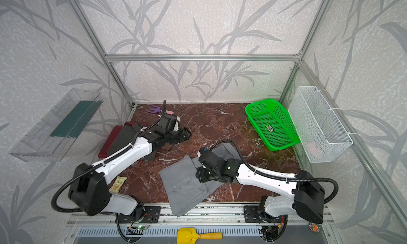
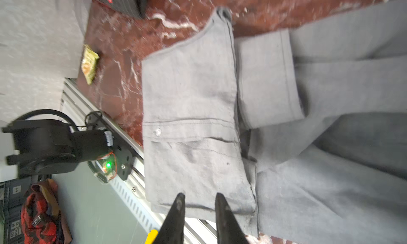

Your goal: Fold and stack the long sleeve shirts

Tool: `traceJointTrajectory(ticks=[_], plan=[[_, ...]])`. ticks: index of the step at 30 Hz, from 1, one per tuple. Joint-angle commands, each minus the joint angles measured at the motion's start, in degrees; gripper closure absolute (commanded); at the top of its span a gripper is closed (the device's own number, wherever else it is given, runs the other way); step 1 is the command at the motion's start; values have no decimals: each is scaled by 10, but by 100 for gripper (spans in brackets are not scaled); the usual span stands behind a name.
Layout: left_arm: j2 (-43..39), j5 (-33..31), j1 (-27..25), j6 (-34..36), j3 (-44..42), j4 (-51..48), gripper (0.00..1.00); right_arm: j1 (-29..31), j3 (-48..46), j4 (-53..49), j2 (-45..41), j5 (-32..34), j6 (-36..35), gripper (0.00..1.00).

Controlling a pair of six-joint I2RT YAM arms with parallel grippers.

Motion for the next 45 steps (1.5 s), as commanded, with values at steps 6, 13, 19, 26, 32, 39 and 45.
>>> traceJointTrajectory(ticks=[6, 13, 19, 26, 32, 39, 45], plan=[[-182, -37, 3, -10, -147, -45, 39, -37, 96, -31, 149, -19, -134, 73], [-257, -47, 3, -13, -186, -90, 38, -66, 121, 15, 271, -57, -142, 76], [-277, -42, 2, -15, -206, -89, 37, -113, 115, 20, 317, -45, -105, 83], [-272, -43, 3, 2, -218, -81, 36, -229, 5, 113, 289, -49, -3, 85], [-267, -19, 3, 9, -260, -32, 30, -248, -3, 126, 238, -103, -14, 80], [-234, 13, 3, -14, -330, 52, 21, -249, 21, 44, 127, -105, -60, 67], [-228, 46, 1, -35, -391, 155, 11, -242, 14, 32, 107, -136, -70, 65]])
